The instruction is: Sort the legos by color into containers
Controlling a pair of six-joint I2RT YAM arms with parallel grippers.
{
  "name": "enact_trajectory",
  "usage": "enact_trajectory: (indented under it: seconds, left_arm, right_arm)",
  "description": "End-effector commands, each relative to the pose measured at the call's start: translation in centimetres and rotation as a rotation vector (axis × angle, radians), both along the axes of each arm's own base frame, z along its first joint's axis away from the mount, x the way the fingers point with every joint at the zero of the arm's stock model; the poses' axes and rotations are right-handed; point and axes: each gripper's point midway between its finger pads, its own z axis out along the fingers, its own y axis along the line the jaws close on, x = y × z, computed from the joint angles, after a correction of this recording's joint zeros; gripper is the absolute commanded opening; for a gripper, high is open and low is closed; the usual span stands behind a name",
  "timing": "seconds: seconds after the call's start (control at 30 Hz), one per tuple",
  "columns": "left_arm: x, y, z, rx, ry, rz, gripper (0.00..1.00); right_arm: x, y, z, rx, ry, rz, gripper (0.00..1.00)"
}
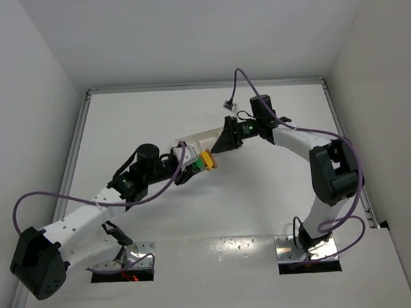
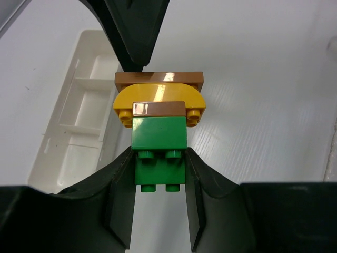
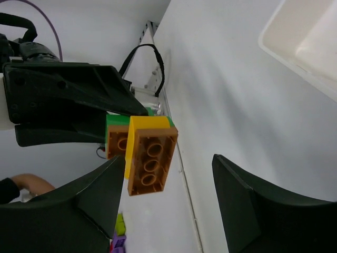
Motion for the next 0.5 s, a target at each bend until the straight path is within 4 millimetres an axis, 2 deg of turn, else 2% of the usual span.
enact_trajectory:
  seconds: [0.0, 0.2, 0.3, 0.33, 0.37, 0.4, 0.43, 0.47]
  left_arm:
    - [0.4, -0.5, 2.3, -0.053, -0.098, -0.008, 0.00]
    - [0.9, -0.3, 1.7, -0.046, -0.103, 0.020, 0.00]
    - [1.1, -0.2, 1.9, -0.050, -0.112, 0.029, 0.00]
    - [1.1, -0.3, 2.1, -0.055, -0.119, 0.029, 0.00]
    - [1.3, -0.2, 2.1, -0.053, -0.121, 0.039, 0.00]
    - [1.3, -0.2, 2.1, -0.053, -0.121, 0.039, 0.00]
    - [1.4, -0.1, 2.1, -0.051, -0.122, 0.048, 0.00]
    - [1.3, 0.0, 1.6, -0.045, -0.115, 0.048, 0.00]
  right_arm:
    - [0.1, 1.3, 2.1, 0.060, -0.091, 0.070, 0.66]
    - [-1.0, 2.1, 2.0, 0.067, -0.089, 0.107, 0.65]
    - [-1.0, 2.1, 2.2, 0.075, -0.095, 0.114, 0.56]
    - [-1.3, 2.0, 2.0, 0.077, -0.085, 0.121, 0.52]
    - [-1.2, 2.1, 2.1, 0.081, -0.095, 0.122, 0.41]
    - [-1.4, 2.1, 2.1, 0.086, -0.093, 0.129, 0.35]
    - [-1.4, 2.1, 2.1, 0.086, -0.093, 0.129, 0.20]
    - [-1.4, 2.1, 2.1, 0.086, -0.093, 0.129, 0.10]
